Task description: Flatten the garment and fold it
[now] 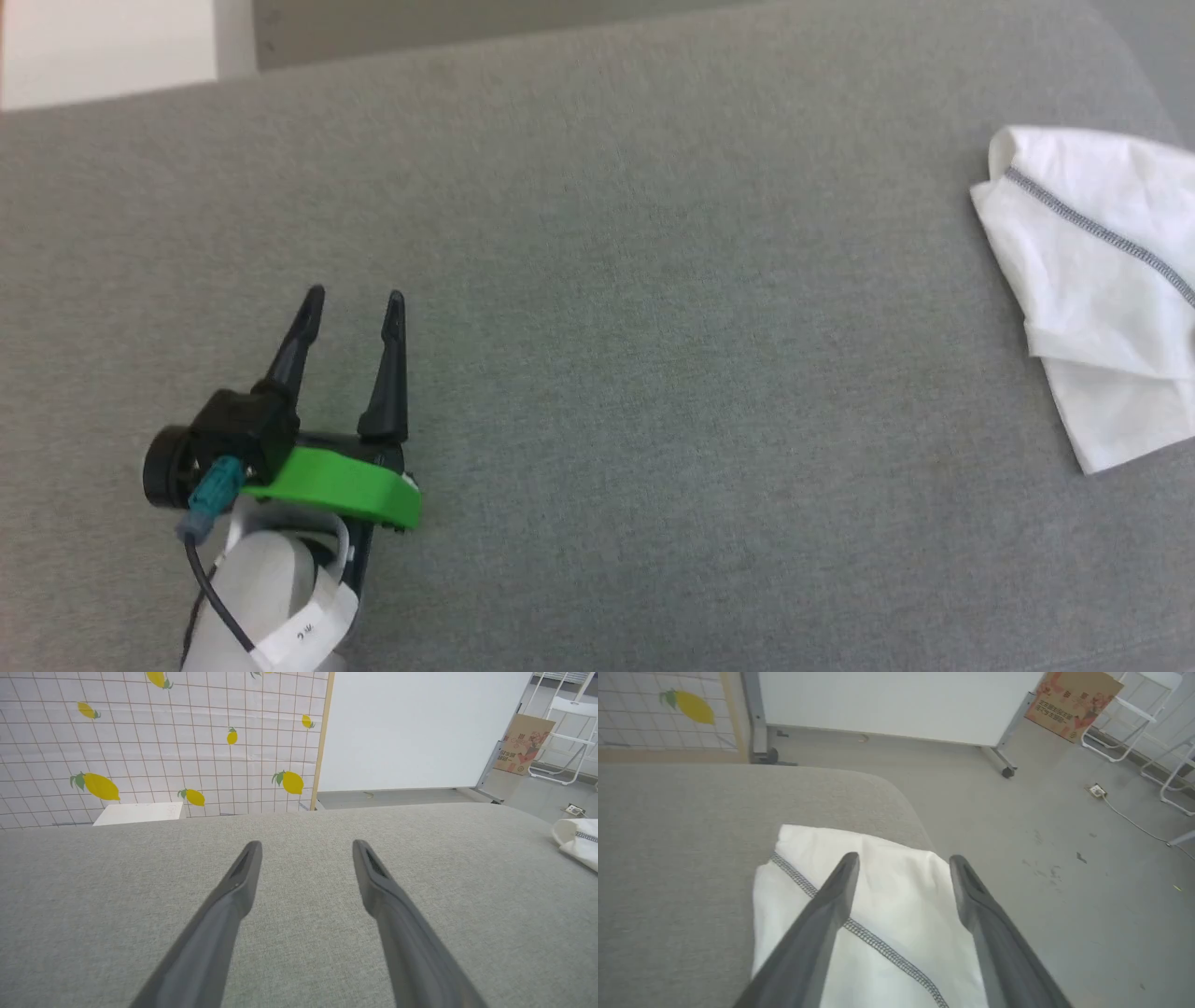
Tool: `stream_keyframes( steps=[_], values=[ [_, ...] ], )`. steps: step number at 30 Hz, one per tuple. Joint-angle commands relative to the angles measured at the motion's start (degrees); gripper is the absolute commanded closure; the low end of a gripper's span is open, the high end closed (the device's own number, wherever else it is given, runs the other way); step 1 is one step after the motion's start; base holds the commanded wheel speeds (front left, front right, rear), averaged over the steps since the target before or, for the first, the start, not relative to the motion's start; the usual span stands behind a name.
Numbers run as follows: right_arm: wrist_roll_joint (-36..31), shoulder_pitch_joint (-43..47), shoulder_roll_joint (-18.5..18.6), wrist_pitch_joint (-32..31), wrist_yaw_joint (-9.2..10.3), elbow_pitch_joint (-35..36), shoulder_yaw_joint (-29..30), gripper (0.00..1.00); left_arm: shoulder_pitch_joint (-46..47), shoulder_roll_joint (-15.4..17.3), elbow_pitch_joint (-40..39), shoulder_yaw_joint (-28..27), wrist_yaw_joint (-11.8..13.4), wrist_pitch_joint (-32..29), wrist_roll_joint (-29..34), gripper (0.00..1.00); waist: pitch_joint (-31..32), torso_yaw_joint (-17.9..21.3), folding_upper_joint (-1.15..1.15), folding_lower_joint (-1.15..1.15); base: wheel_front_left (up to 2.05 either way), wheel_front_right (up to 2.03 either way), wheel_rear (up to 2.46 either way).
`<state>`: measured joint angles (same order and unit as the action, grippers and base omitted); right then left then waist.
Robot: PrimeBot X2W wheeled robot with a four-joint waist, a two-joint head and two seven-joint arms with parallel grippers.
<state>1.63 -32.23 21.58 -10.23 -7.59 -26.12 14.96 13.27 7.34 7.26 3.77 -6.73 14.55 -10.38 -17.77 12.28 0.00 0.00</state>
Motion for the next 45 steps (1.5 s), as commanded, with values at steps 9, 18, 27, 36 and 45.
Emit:
stream_keyframes(
  steps=[9, 18, 27, 36, 45],
  values=[
    [10.4, 13.6, -6.7, 8.9, 0.1, 15.6, -7.1, 0.0, -3.8, -2.4, 0.5, -1.1, 0.8, 0.4, -1.4, 0.0, 11.8, -6.3, 0.0, 0.0, 0.0, 0.0, 0.0],
    [9.6, 24.4, -11.9, 14.6, 0.1, 24.4, -9.5, 0.0, -5.7, -3.6, 2.3, -1.2, 0.5, 0.4, -1.2, 0.0, 14.9, -10.1, 0.0, 0.0, 0.0, 0.0, 0.0],
    [5.0, 31.8, -15.6, 17.5, 0.1, 26.2, -10.7, 0.0, -8.7, -4.2, 3.5, -1.7, 0.5, 0.4, -1.0, 0.0, 17.7, -12.7, 0.0, 0.0, 0.0, 0.0, 0.0],
    [3.3, 34.8, -18.0, 17.3, 0.1, 27.1, -10.9, 0.0, -10.8, -4.4, 3.9, -1.9, 0.8, 0.4, -1.6, 0.0, 18.6, -13.2, 0.0, 0.0, 0.0, 0.0, 0.0],
    [3.1, 35.3, -18.6, 17.0, 0.1, 27.6, -10.7, 0.0, -10.9, -4.5, 4.1, -1.5, 1.3, 0.4, -2.6, 0.0, 18.3, -13.2, 0.0, 0.0, 0.0, 0.0, 0.0]
  ],
)
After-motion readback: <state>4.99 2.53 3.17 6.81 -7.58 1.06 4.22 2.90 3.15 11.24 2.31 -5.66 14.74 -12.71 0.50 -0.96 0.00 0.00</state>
